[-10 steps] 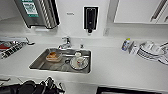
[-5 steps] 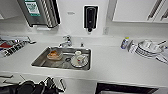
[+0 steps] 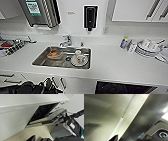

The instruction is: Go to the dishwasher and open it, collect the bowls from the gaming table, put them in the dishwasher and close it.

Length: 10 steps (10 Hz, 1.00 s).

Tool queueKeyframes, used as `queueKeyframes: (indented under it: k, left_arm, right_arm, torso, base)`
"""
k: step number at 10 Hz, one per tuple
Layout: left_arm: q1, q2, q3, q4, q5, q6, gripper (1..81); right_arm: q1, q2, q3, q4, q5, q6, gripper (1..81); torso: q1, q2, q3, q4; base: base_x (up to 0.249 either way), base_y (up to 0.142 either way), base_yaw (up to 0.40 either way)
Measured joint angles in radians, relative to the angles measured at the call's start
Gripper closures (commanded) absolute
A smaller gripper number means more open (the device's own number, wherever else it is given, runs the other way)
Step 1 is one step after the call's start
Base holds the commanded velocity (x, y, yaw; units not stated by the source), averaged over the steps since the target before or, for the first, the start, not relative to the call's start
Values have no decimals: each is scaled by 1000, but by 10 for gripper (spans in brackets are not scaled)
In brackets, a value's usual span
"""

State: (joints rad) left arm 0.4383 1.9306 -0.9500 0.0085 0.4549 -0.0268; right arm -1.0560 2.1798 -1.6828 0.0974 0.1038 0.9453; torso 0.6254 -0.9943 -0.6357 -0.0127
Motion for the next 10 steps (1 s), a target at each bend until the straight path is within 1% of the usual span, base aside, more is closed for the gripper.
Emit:
queueKeyframes:
  k: [2, 4, 5, 9, 10]
  left_arm:
    - [0, 0, 0, 0, 0, 0, 10]
    - [0, 0, 0, 0, 1, 0, 10]
    - [-3, 0, 0, 0, 0, 0, 10]
    - [-3, 6, 0, 0, -4, 0, 10]
    - [0, 6, 0, -1, 0, 0, 10]
  right_arm:
    - [-17, 69, -29, -13, -5, -3, 10]
    - [-40, 114, -71, -25, 10, -6, 10]
    - [-50, 123, -82, -29, 26, -6, 10]
    - [-49, 139, -101, -29, 31, -6, 10]
    - [-48, 140, -104, -29, 44, -6, 10]
  torso:
    - [0, 0, 0, 0]
    - [0, 0, 0, 0]
    - [0, 0, 0, 0]
    - [0, 1, 0, 0]
    - [0, 0, 0, 0]
  base:
    - [0, 0, 0]
    - [-32, 0, 0]
    - [-67, 0, 0]
    - [-72, 0, 0]
    - [-78, 0, 0]
